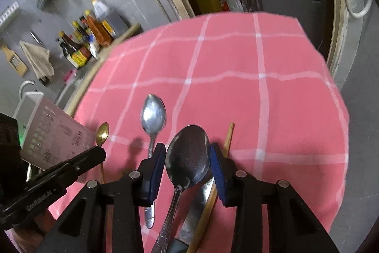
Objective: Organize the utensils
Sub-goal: 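Carry both spoons to the white caddy and drop them in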
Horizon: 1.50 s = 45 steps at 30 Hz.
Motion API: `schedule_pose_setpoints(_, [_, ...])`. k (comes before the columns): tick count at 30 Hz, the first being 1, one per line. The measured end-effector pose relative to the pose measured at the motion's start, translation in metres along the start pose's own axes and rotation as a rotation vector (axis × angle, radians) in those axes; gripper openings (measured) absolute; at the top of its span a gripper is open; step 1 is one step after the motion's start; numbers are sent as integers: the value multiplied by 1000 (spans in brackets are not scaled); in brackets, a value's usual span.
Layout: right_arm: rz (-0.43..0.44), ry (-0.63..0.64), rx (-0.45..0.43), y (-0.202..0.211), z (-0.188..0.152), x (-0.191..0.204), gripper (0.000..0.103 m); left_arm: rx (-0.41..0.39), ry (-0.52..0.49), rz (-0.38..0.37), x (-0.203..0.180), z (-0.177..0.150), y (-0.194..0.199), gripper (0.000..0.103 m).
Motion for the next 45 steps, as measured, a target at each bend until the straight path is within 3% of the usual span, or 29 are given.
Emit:
schedule_pose_setpoints(10, [90,72,-228,68,31,48,36,-283,-15,-21,-11,47,81,2])
schedule_pose_setpoints(14, [179,100,-316,85,54,90,36,-377,-19,21,-3,71,121,2])
schedule_pose_setpoints(20, [346,133,-439,89,73,163,36,-498,-29,146,35,91,178,2])
schedule_pose_setpoints(26, [389,233,-523,67,61,223,36,-526,-3,228,81,79,193,2])
schedule_pose_setpoints(30, [357,305,-529,39,42,239,36,-530,-1,243,96,66,187,2])
schedule_pose_setpoints(37, [307,349,-461,6,13,229,36,-492,-16,223,104,41,170,2])
schedule_pose_setpoints(45, [325,370,-399,1,3,223,37,-445,4,165,107,29,166,3])
Point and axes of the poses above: each gripper's, at about its wrist camera, not at the fingertips, and y roughly against the way its jaws point, x to its left, z to its top, the point moved 3 cm from there along -y, roughly the way its jaws point, and after that the axes turned 11 degrees about -y, right-handed, at the moved point
